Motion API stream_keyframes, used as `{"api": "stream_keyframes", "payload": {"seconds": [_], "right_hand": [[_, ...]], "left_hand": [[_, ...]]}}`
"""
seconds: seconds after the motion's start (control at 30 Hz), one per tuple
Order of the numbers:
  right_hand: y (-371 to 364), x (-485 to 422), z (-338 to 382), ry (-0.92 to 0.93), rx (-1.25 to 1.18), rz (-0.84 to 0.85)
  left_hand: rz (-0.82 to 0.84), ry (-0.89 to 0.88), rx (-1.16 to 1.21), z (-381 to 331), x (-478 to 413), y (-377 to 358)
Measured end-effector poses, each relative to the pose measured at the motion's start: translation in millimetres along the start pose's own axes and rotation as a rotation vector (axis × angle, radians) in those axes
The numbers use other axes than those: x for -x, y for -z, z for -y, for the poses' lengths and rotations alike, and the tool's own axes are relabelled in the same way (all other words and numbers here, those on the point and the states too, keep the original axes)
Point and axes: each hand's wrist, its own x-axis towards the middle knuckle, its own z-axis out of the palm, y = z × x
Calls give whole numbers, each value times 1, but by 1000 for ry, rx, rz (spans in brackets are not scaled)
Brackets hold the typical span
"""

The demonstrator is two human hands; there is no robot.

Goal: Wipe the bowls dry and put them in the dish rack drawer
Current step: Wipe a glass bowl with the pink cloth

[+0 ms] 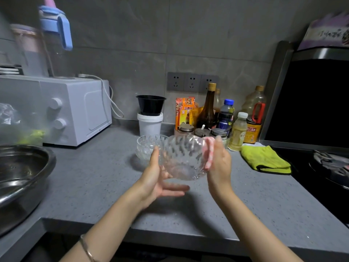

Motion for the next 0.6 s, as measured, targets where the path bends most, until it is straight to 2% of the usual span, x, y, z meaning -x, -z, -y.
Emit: {"api": "stream_keyframes", "payload": {"seconds": [0.1, 0.17, 0.23, 0.33, 0.47, 0.53, 0.6], "right_hand": [[11, 6, -14, 447, 375, 213], [17, 11, -16, 581, 531, 316], [20, 13, -11, 565, 546, 386], [14, 8, 6, 436, 529, 452], [10, 1, 23, 544, 1158, 693], [17, 2, 27, 503, 1273, 868], [25, 4, 30, 522, 1241, 1031]], "left_hand": [[159, 187, 175, 0, 7, 8], [174, 221, 293, 1, 11, 13], [160, 174, 326, 3, 12, 17], [89, 45, 183, 9, 13, 18], [5, -95, 41, 16, 16, 11], [-37, -134, 27, 17, 15, 10], [-74, -156, 18, 18, 13, 13]]}}
